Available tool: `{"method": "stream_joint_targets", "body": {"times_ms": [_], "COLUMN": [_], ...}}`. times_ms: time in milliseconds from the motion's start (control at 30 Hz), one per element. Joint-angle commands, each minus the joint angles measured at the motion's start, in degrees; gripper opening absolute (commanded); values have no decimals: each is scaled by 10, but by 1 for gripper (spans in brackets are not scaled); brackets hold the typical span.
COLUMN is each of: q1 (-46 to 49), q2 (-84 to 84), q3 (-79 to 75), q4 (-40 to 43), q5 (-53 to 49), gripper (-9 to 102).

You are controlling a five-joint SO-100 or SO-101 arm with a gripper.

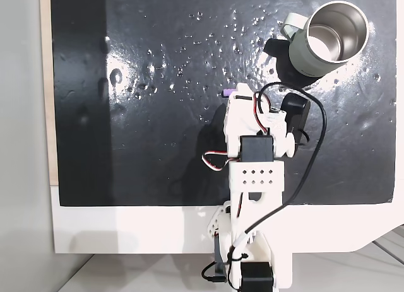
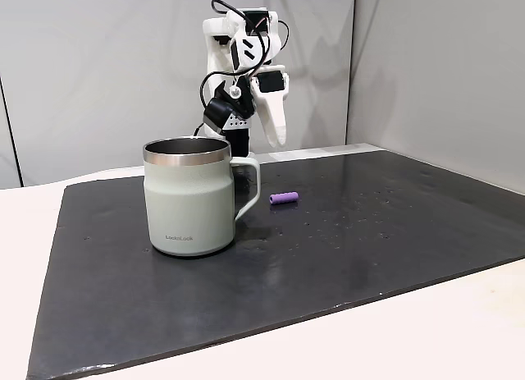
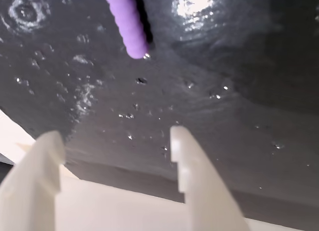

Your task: Grasp a pengrip and put it in the cup.

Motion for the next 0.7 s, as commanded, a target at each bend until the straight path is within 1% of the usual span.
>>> {"method": "stream_joint_targets", "body": {"times_ms": [0, 233, 400, 667], "q1": [4, 4, 3, 1], "q2": [-30, -114, -171, -241], "q3": [-45, -79, -84, -111], "q4": [-28, -51, -82, -102], "q5": [17, 20, 18, 22], "gripper": [21, 21, 21, 20]}}
